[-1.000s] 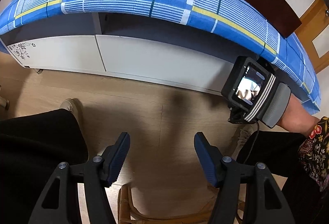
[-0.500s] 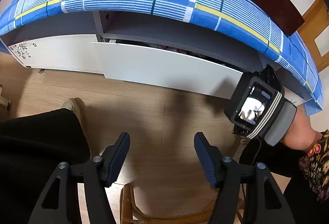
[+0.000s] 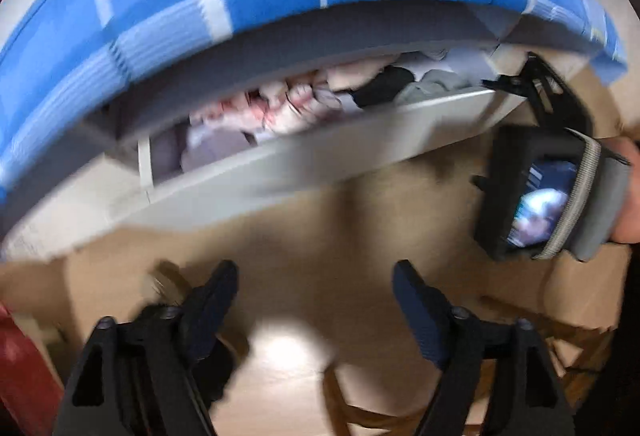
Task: Organize soft objects
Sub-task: 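Pull the white cabinet drawer open with the right tool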
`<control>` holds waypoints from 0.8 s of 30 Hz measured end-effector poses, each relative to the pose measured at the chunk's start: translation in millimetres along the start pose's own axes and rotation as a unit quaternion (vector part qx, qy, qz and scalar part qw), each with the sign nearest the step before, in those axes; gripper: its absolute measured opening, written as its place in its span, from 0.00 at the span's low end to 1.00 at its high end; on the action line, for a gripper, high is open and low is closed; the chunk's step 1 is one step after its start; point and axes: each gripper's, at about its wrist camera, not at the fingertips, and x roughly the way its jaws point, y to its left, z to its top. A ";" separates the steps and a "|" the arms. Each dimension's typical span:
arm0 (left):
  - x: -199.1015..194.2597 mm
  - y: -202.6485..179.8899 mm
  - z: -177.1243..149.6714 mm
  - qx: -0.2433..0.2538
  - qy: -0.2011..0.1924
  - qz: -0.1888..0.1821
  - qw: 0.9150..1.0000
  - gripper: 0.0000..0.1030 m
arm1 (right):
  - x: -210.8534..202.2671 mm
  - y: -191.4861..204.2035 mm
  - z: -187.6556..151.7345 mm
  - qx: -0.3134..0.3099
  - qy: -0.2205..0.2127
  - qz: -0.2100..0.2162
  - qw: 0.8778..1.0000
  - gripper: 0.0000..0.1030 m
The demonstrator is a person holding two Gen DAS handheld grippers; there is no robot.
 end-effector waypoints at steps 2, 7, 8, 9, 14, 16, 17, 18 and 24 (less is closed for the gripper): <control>4.0 11.3 18.3 0.016 0.006 0.009 1.000 0.84 | -3.4 2.4 -2.0 -0.005 0.000 -0.002 1.000 1.00; 26.3 29.9 52.0 0.047 0.020 0.012 0.999 0.84 | -9.7 4.6 -2.4 0.003 -0.001 0.005 1.000 1.00; 31.9 29.1 56.4 0.057 0.022 0.010 0.998 0.84 | -7.8 6.9 -3.0 0.005 -0.001 0.006 1.000 1.00; 39.2 30.1 60.7 0.070 0.025 0.008 0.997 0.84 | -8.6 8.2 -3.5 0.006 -0.001 0.008 1.000 1.00; 53.9 40.1 73.4 0.081 0.027 -0.013 0.996 0.84 | -14.3 12.0 -6.4 0.003 0.000 0.011 1.000 1.00; 60.9 42.3 75.6 0.085 0.032 -0.021 0.996 0.84 | -16.4 11.5 -6.2 0.004 0.000 0.016 1.000 1.00; 65.2 41.9 75.9 0.094 0.036 -0.016 0.995 0.84 | -18.3 12.5 -6.7 0.004 0.000 0.020 1.000 1.00; 68.2 39.1 74.5 0.110 0.040 -0.005 0.993 0.84 | -21.0 11.1 -7.0 0.004 0.001 0.024 1.000 1.00; 72.0 21.4 58.8 0.189 0.044 0.041 0.980 0.86 | -34.8 12.9 -10.3 0.006 0.006 0.060 0.998 1.00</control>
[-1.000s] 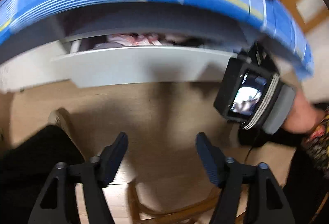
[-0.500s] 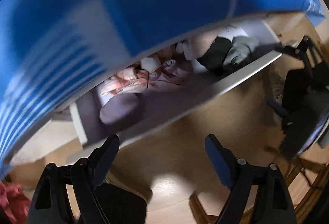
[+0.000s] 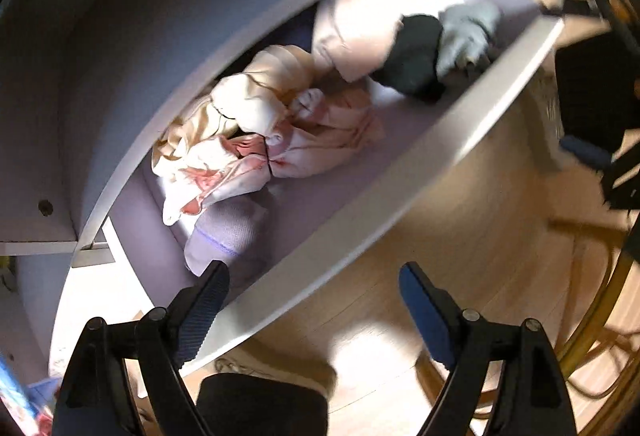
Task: Organize soft objects
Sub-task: 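Pull the white cabinet drawer open with the right tool, then lower the right tool into the drawer toward the beige stocking bundle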
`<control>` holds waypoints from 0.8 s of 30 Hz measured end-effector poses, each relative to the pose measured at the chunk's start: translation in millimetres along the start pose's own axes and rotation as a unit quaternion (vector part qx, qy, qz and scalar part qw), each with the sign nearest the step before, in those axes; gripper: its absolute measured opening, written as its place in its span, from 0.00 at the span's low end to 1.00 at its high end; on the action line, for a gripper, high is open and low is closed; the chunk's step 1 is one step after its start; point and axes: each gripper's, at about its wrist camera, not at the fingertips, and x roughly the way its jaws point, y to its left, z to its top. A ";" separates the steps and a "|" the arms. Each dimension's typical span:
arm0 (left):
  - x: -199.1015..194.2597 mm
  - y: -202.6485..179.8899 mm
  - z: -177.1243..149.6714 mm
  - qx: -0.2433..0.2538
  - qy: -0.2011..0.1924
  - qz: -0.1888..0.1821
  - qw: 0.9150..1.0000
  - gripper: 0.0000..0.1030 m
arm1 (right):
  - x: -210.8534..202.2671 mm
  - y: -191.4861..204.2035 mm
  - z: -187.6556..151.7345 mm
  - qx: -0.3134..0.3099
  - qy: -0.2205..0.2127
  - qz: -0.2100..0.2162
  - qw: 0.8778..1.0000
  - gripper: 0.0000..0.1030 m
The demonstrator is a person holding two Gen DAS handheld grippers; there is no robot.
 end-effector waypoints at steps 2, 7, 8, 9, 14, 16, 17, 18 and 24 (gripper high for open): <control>1.4 -5.4 -1.8 0.010 0.001 0.005 1.000 0.87 | -5.9 0.6 -1.7 0.005 0.002 0.016 1.000 1.00; -0.3 -13.5 -6.2 0.007 0.011 -0.006 1.000 0.92 | -23.3 -1.2 -2.5 0.035 0.004 0.062 0.997 1.00; -2.7 -10.5 -5.3 0.010 0.014 -0.009 1.000 0.93 | -23.0 1.7 -2.2 0.037 0.004 0.068 0.997 1.00; -3.4 -11.9 -7.1 0.017 0.019 -0.011 1.000 0.93 | -26.4 3.5 -3.4 0.038 0.003 0.078 0.996 1.00; 5.9 -10.6 14.8 0.040 0.032 -0.019 0.999 0.94 | -41.9 19.0 -8.4 0.014 0.007 0.103 0.995 1.00; 7.2 -9.1 20.3 0.042 0.036 -0.028 0.998 0.94 | -48.0 23.9 -8.8 0.001 0.005 0.114 0.993 1.00; 6.8 -8.6 21.3 0.043 0.037 -0.032 0.998 0.94 | -49.0 27.2 -10.3 -0.004 0.001 0.123 0.992 1.00; 6.3 -8.3 23.2 0.046 0.040 -0.035 0.998 0.94 | -53.5 28.0 -10.1 -0.006 -0.010 0.137 0.990 1.00; 9.4 -4.0 31.0 0.068 0.054 -0.042 0.995 0.97 | -87.1 9.9 -8.1 0.030 -0.083 0.154 0.984 1.00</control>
